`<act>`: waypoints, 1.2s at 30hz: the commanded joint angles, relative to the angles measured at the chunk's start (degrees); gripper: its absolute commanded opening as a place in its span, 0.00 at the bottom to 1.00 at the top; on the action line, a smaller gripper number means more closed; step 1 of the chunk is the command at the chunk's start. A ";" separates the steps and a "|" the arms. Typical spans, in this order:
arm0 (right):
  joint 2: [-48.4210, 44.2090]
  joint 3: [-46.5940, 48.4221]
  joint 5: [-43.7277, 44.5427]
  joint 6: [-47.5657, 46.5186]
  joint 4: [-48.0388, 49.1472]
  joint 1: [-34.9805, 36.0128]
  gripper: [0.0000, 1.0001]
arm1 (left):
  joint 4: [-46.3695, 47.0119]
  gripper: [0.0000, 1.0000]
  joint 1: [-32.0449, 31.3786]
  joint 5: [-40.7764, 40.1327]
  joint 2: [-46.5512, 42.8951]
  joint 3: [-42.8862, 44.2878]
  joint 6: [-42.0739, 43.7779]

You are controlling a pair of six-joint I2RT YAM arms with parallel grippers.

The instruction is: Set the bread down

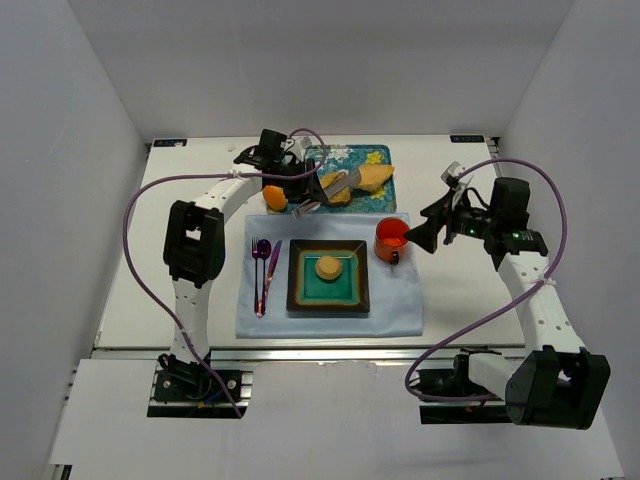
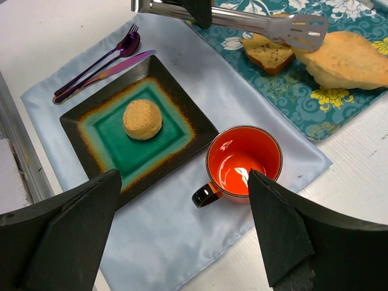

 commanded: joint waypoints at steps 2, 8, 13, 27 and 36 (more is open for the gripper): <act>-1.65 -0.78 -1.39 0.66 1.48 -0.35 0.89 | 0.72 0.54 -0.18 0.29 -2.43 0.47 0.80; -1.74 -1.05 -1.39 0.92 1.56 -0.35 0.89 | 0.28 0.53 -0.18 2.22 -1.11 1.26 0.62; -1.74 -0.96 -1.39 0.92 1.65 -0.35 0.89 | 0.28 0.41 -0.45 3.45 -0.24 1.44 0.79; -2.70 -0.70 -1.21 0.57 1.04 -0.70 0.89 | 9.23 0.00 0.87 4.33 -10.58 -2.24 -5.97; -2.53 -0.08 -1.39 0.48 0.60 -0.87 0.89 | 13.38 0.00 5.00 10.13 -28.78 -22.52 -8.09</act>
